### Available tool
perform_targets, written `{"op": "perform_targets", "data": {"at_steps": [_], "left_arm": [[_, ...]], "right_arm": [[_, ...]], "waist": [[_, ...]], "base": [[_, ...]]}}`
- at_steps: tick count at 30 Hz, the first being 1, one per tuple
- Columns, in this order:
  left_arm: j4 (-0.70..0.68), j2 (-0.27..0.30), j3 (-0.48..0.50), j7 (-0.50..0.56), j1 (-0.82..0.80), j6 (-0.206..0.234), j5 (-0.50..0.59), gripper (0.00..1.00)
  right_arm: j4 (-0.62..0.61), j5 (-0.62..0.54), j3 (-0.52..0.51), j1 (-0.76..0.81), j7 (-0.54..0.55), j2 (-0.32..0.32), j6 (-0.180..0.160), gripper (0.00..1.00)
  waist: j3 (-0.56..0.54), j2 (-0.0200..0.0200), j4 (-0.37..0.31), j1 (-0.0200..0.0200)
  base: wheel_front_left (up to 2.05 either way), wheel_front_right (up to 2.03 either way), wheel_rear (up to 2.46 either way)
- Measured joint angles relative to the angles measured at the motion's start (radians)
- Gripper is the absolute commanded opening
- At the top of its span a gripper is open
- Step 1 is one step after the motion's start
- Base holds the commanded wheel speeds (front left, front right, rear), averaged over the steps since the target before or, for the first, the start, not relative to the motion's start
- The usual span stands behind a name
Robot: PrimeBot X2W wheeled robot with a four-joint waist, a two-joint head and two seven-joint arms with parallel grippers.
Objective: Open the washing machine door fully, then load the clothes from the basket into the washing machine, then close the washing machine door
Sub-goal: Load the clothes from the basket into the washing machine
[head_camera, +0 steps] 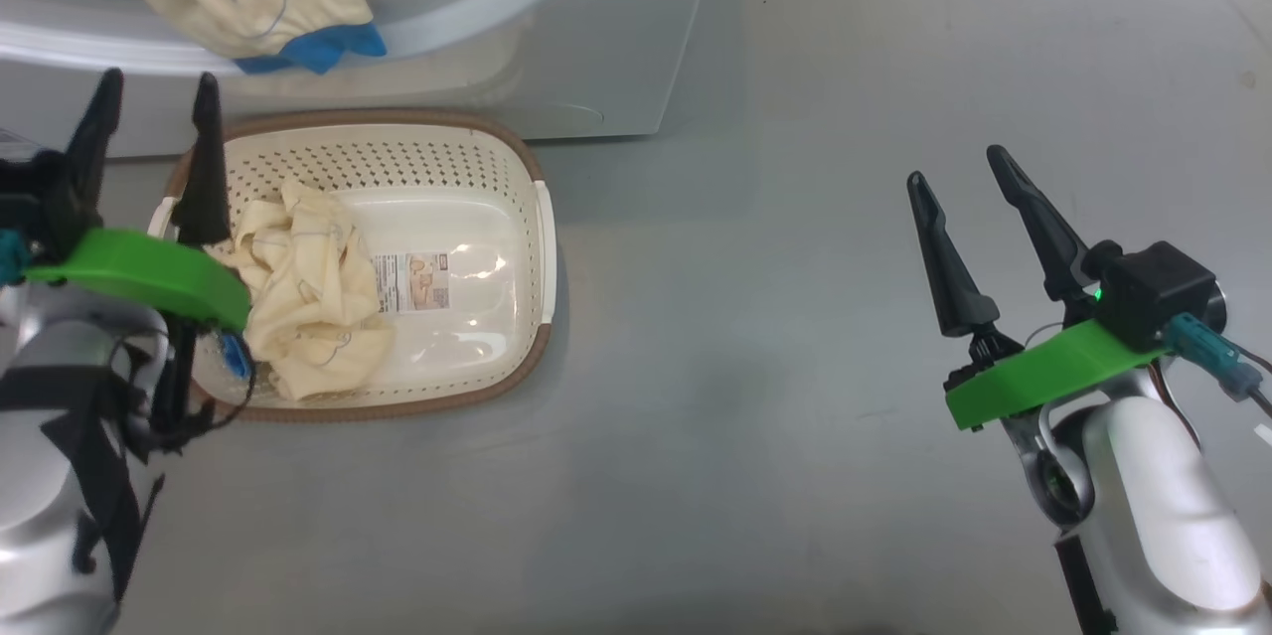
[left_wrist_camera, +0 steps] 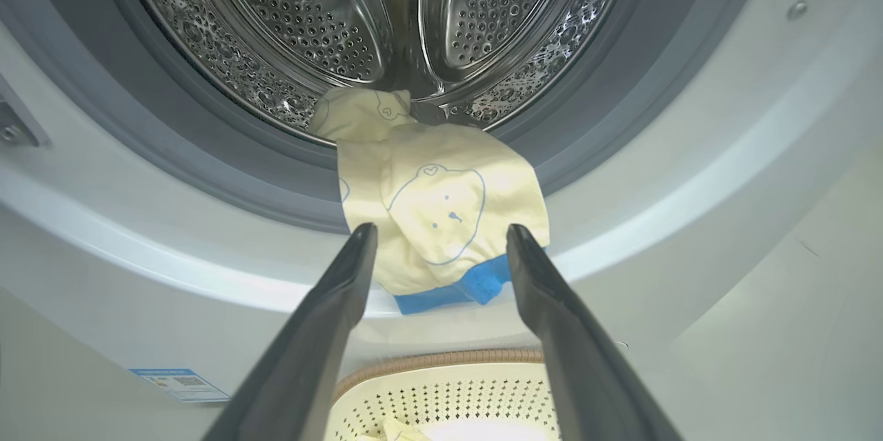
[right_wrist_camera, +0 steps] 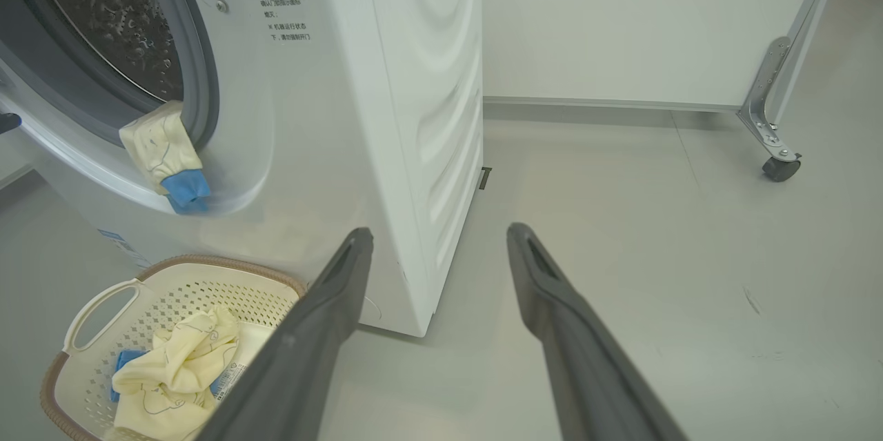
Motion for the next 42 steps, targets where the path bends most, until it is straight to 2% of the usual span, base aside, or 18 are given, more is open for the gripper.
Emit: {"op": "perform_targets", "data": {"at_steps": [5,15,25,35,42], "left_arm": [[-0.085,-0.038,0.035,0.0,0.117,0.025,0.043,1.0],[-0.182,-0.115,0.117,0.0,0.247,0.027,0.115,1.0],[-0.182,-0.163,0.167,0.0,0.268,0.003,0.161,1.0],[-0.165,-0.179,0.196,0.0,0.28,-0.018,0.192,1.0],[-0.081,-0.191,0.221,0.0,0.274,-0.027,0.165,1.0]], "right_arm": [[0.005,0.0,-0.002,0.013,0.0,0.0,0.0,1.0],[0.014,-0.009,-0.009,0.014,0.0,0.0,0.0,1.0],[0.019,-0.009,-0.005,0.035,0.0,0.0,0.0,1.0],[0.019,-0.009,-0.003,0.035,0.0,0.0,0.0,1.0],[0.018,-0.004,0.018,0.032,0.0,0.0,0.0,1.0]], "waist": [[-0.005,0.0,-0.002,0.0],[-0.022,0.0,-0.001,0.0001],[-0.038,-0.0001,-0.003,0.0001],[-0.035,0.0,-0.009,0.0001],[-0.01,0.0,-0.027,0.0002]], "base": [[0.0,0.0,0.0],[0.0,0.0,0.0],[0.0,0.0,0.0],[0.0,0.0,0.0],[0.0,0.0,0.0]]}}
